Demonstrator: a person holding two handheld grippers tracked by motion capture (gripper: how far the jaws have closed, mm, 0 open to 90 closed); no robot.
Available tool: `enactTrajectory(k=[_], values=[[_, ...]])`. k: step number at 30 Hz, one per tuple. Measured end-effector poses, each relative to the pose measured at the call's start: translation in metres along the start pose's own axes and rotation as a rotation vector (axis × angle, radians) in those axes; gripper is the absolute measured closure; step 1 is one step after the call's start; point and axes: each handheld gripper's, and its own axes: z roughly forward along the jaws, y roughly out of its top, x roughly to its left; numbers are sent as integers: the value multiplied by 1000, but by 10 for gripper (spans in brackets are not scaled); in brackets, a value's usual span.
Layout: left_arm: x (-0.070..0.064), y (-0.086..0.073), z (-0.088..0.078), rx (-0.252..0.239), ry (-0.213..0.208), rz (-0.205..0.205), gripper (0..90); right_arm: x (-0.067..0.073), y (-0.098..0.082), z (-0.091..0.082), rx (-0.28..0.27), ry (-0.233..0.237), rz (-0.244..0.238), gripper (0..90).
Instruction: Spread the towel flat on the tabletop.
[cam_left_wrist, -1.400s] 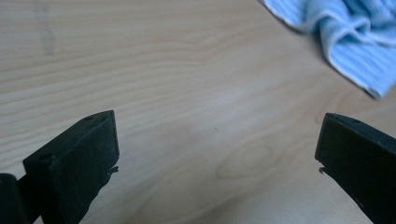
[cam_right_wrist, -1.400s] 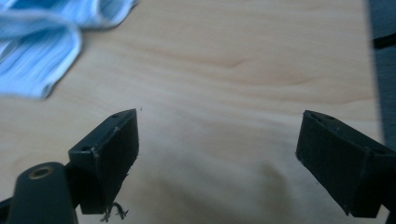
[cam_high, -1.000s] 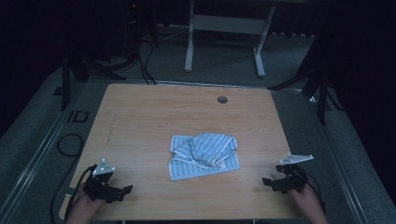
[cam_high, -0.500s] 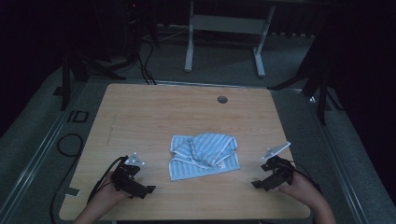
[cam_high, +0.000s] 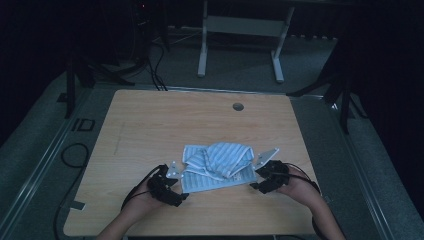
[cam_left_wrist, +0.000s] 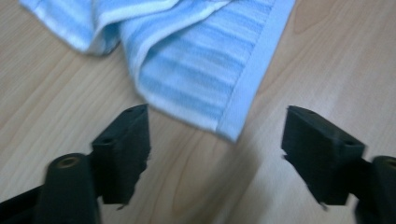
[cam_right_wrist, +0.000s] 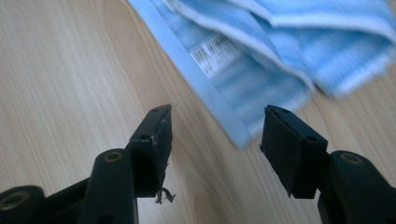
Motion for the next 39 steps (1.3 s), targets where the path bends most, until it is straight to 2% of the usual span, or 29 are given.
enactTrajectory(k=[1,3,7,8,10,17,19,22,23,25,27,28,33,34,35,37,38,39], values=[[-2,3,3,6,11,7,260,0,4,2,2,0,-12,437],[-4,9,8,20,5,26,261,1,12,7,11,8,-31,446],[-11,24,17,30,32,67,288,2,26,13,12,18,-51,461],[-12,28,19,30,29,77,297,1,30,15,9,33,-48,460],[-13,35,23,28,30,82,313,1,37,17,-6,42,-52,448],[-17,59,38,-2,10,93,350,4,60,29,-6,70,-80,432],[-20,65,41,-9,5,114,375,4,67,34,-15,86,-104,485],[-26,73,46,-16,16,144,382,2,70,38,1,81,-135,773],[-28,76,48,-21,21,152,392,-1,71,38,-5,74,-123,856],[-32,82,52,-13,29,171,393,-4,71,36,-1,73,-110,865],[-37,86,57,-14,69,199,393,-8,71,32,-15,61,-93,867],[-39,89,60,-7,75,205,393,-10,71,29,-23,54,-82,867],[-41,98,75,4,106,175,394,-19,70,19,-47,34,-33,866],[-41,98,75,4,106,175,426,-19,70,19,-47,34,-33,866],[-37,101,77,6,92,151,426,-19,70,19,-45,32,-30,866],[-36,103,76,11,138,165,623,-21,68,20,-37,31,-22,865],[-35,103,75,10,130,163,672,-21,67,20,-38,32,-21,865],[-34,102,73,1,127,161,781,-22,66,20,-39,33,-15,866]])
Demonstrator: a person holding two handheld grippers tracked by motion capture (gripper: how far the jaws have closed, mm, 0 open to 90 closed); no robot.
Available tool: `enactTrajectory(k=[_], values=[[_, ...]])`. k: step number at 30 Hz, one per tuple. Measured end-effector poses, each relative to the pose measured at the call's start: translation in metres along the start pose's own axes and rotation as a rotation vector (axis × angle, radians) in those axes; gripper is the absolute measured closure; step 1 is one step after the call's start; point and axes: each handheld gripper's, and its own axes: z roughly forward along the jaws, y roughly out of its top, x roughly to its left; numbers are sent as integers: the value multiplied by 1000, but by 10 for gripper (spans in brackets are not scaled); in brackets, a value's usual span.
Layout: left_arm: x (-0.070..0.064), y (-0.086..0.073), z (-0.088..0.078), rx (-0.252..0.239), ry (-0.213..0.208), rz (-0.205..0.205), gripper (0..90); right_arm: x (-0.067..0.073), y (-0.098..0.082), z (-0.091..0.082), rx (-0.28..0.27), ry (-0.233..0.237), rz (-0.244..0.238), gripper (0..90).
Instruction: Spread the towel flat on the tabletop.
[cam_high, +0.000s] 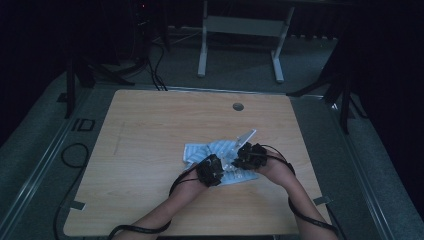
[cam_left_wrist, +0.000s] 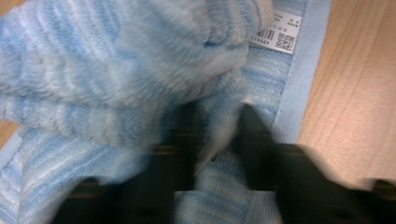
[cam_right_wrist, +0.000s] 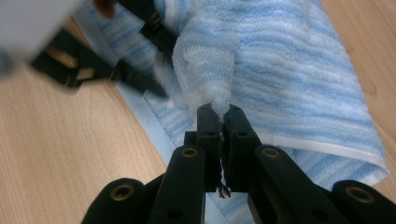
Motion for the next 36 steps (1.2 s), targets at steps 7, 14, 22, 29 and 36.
enactTrajectory(k=[7,14,22,29,36], values=[[8,-5,-28,-40,-10,-5,869,-1,-6,-7,-23,-4,13,866],[20,-17,-49,-44,-18,-17,870,-3,-14,-14,-21,-18,30,866],[30,-28,-86,-79,-28,-26,870,-10,-22,-35,-27,-42,56,866],[57,-36,-128,-146,20,-86,869,-27,-26,-66,-94,-97,110,866],[100,-30,-139,-128,106,-150,869,-46,-23,-82,-97,-106,149,866]])
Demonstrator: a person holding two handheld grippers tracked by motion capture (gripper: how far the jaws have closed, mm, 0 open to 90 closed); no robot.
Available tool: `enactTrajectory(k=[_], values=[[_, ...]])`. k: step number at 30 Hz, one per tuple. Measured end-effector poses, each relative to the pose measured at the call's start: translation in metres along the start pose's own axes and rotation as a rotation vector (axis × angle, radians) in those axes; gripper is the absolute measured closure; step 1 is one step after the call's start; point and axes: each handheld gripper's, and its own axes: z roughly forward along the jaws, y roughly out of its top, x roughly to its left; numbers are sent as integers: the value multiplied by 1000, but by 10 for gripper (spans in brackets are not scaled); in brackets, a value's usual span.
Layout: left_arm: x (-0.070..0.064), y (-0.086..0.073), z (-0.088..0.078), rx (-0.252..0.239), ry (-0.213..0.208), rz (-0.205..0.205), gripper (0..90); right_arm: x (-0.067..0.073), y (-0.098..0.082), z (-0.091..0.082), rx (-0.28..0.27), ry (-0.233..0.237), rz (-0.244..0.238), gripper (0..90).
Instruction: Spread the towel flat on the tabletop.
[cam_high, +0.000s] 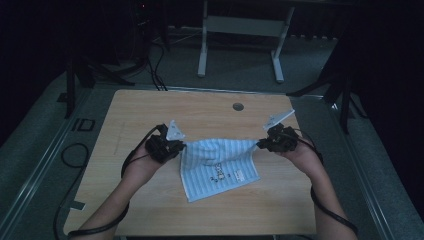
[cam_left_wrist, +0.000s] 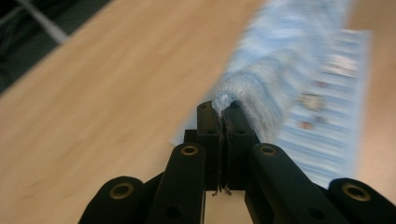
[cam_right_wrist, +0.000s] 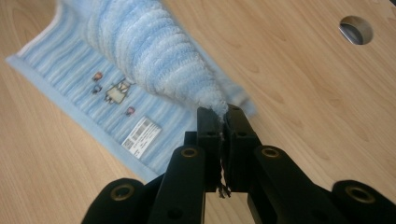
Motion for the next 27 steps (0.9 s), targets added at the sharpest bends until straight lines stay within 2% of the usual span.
enactTrajectory(k=[1,2,3,4,5,6,7,9,10,12,13,14,16,18,20,21,24,25,27], values=[[0,0,0,0,0,0,869,0,0,0,0,0,0,866],[14,7,8,7,28,-26,869,-2,2,0,3,-5,5,866],[18,9,12,9,31,-33,868,-8,9,2,13,-10,13,866],[23,11,17,34,22,-33,861,-10,11,4,20,-14,20,865],[28,13,23,61,8,-57,818,-12,13,7,30,-22,25,860],[32,13,28,106,-11,-72,711,-14,15,11,43,-34,34,815],[33,12,32,143,-6,-71,603,-16,15,15,58,-54,44,751],[30,7,33,153,12,-69,558,-20,14,22,82,-79,61,689],[27,5,32,156,3,-54,520,-19,12,25,87,-78,62,669],[19,0,29,152,-18,-38,520,-16,8,27,98,-58,54,657],[19,0,29,152,-18,-38,518,-16,8,27,98,-58,54,657],[10,-3,27,148,-68,-23,518,-13,6,28,103,-53,37,657],[0,-6,29,148,-102,1,519,-2,0,31,111,-14,4,657],[-14,-11,35,157,-142,27,507,9,-4,37,117,33,-23,660],[-28,-18,45,173,-219,49,498,23,-9,46,144,50,-70,660],[-34,-22,49,182,-237,51,478,31,-12,53,161,78,-91,659],[-50,-31,60,218,-266,91,476,42,-21,67,202,105,-139,656],[-50,-31,60,218,-266,91,476,42,-21,67,202,105,-139,656],[-58,-39,70,244,-291,92,476,51,-30,80,256,116,-182,653]])
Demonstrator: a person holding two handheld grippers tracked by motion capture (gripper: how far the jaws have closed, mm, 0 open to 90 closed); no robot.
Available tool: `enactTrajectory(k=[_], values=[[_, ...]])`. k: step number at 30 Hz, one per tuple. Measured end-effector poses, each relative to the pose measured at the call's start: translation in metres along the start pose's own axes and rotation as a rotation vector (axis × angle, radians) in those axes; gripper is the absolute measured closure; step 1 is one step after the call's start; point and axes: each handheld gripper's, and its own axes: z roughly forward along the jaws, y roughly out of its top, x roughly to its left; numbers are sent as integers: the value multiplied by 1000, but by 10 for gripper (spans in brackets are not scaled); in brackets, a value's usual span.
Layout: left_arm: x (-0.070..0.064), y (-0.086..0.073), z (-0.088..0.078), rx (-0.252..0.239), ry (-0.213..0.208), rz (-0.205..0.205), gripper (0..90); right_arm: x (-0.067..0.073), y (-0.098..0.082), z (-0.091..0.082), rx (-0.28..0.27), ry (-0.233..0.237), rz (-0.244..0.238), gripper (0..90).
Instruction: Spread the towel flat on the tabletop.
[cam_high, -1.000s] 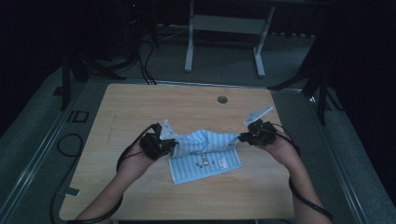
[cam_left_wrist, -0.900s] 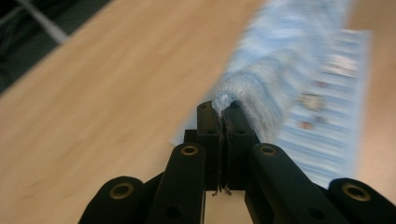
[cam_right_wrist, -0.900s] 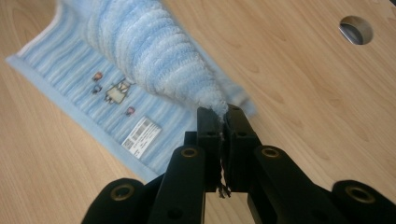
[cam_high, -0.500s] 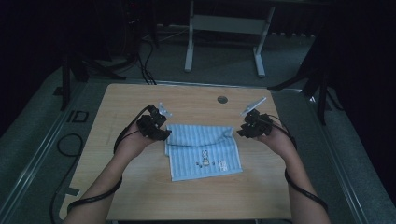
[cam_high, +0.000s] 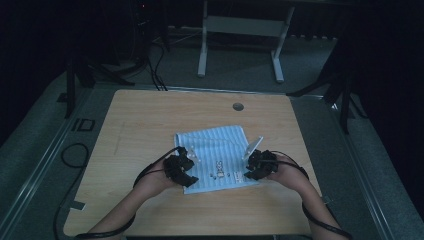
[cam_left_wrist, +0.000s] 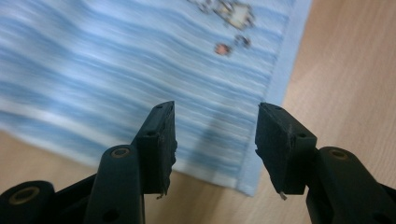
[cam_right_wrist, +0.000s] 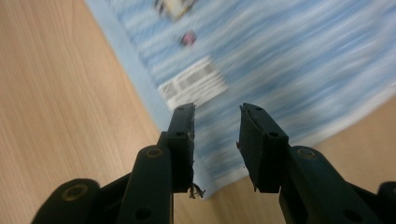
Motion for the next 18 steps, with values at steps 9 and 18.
enactTrajectory(k=[9,18], values=[[-2,-8,25,72,-27,25,449,15,-11,18,83,2,-39,658],[25,5,34,69,-25,5,460,7,-6,19,99,3,-35,795]])
